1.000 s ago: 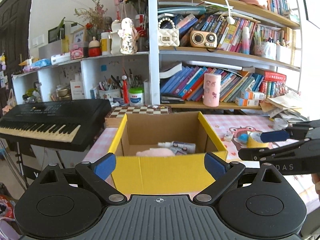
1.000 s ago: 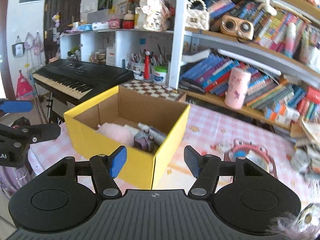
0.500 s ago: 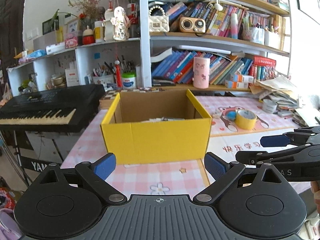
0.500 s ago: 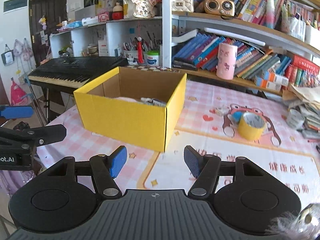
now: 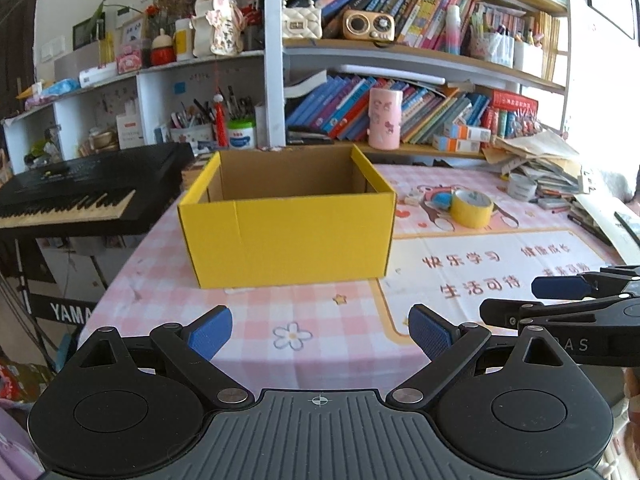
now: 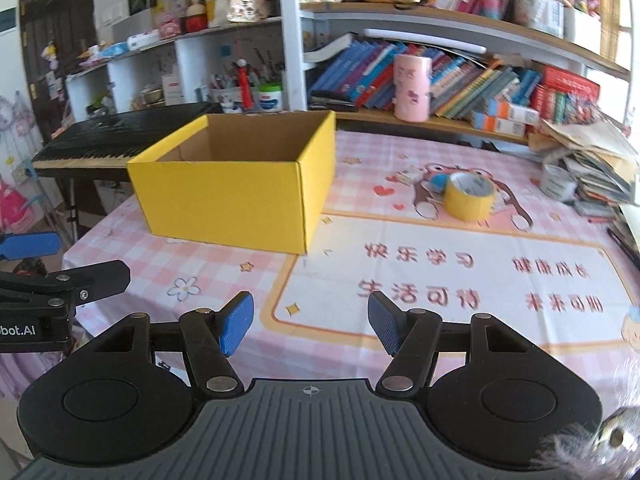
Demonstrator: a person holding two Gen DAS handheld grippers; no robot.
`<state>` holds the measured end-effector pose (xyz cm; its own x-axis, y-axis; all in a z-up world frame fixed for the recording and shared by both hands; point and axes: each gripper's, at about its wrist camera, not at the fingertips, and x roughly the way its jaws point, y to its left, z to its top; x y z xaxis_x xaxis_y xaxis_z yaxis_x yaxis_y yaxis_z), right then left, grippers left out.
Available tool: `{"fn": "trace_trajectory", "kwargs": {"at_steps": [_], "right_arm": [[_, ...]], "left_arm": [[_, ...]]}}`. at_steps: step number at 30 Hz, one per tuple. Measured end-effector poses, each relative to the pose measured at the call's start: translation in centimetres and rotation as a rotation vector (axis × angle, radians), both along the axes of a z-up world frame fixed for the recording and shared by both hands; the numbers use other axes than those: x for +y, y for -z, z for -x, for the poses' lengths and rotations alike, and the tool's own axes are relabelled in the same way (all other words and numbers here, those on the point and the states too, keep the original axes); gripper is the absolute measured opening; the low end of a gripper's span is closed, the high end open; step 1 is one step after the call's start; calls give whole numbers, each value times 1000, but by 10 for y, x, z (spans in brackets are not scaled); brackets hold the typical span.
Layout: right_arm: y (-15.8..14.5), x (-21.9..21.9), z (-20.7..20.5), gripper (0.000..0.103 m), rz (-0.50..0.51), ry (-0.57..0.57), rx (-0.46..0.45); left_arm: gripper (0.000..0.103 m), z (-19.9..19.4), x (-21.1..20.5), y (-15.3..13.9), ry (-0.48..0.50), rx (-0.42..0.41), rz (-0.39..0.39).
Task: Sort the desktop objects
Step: 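Withdraw both open tools up and away from the yellow box, then move both open tools toward the yellow tape roll and blue block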
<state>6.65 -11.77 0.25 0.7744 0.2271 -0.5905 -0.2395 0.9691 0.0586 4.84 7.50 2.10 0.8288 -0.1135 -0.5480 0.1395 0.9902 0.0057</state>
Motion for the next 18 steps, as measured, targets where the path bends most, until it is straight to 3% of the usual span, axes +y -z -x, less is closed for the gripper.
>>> {"fn": "trace_trajectory", "kwargs": {"at_steps": [18], "right_arm": [[22, -26, 19, 61, 10, 144, 61]], "left_arm": [[97, -2, -45, 22, 157, 60, -22]]}}
